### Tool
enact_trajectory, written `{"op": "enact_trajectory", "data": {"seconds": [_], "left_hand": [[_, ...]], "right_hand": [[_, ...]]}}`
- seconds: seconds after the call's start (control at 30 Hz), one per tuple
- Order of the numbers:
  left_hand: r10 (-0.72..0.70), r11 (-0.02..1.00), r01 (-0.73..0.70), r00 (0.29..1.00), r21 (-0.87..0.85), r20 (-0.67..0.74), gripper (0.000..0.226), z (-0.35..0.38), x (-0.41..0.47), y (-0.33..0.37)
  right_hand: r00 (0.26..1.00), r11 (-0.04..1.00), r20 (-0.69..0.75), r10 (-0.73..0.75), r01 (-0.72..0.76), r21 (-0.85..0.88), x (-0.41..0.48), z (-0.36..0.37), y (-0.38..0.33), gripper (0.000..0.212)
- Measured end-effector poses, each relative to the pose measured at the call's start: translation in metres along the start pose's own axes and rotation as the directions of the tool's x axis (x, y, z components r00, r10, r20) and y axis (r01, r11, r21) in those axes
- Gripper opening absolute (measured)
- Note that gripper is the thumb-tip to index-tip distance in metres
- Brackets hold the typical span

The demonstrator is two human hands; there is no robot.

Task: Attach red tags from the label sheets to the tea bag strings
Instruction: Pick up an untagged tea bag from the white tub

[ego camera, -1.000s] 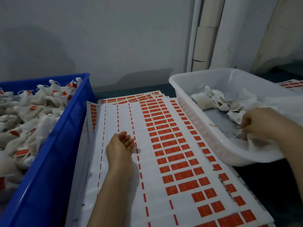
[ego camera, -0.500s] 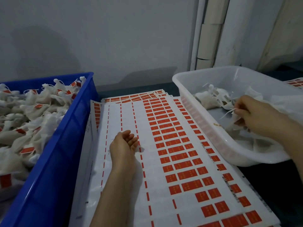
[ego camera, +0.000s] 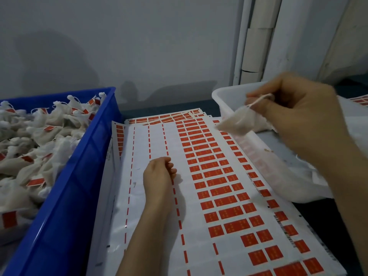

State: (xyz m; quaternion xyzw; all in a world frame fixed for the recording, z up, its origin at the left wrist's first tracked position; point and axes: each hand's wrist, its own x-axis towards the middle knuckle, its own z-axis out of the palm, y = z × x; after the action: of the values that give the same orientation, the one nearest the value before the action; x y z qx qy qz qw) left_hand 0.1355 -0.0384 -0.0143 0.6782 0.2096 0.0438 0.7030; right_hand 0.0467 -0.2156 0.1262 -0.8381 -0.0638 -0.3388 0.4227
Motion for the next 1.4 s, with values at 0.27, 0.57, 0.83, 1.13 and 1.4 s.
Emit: {"op": "enact_trajectory", "data": {"seconds": [0.27,0.57,0.83,1.13,1.4], "left_hand": [[0.066,0.972,-0.094,0.989,0.215,0.134,0.017,0.001,-0.003,-0.009],[0.05,0.934,-0.084,0.993,0.348,0.106,0.027,0.03,0.036,0.005],[0.237,0.969,-0.244,0.963,0.037,0.131,0.007,0.011,0.015,0.012],[0.441,0.762,-0.635,0.652,0.125,0.617,0.059,0.001,-0.009,0.022],[0.493,0.791,-0.606,0.709,0.079,0.504,0.024,-0.002,-0.006,0.019]], "right_hand": [[0.958,0.993,0.277,0.071,-0.093,0.068,-0.002,0.097,0.006,0.016],[0.911,0.901,0.186,0.369,-0.399,0.168,0.011,0.129,0.052,0.012],[0.806,0.65,0.231,0.545,-0.58,0.49,0.0,0.13,0.069,0.008],[0.807,0.4,0.413,0.423,-0.574,0.714,-0.016,0.121,0.069,0.018],[0.836,0.456,0.382,0.393,-0.538,0.709,-0.011,0.123,0.071,0.024]]}}
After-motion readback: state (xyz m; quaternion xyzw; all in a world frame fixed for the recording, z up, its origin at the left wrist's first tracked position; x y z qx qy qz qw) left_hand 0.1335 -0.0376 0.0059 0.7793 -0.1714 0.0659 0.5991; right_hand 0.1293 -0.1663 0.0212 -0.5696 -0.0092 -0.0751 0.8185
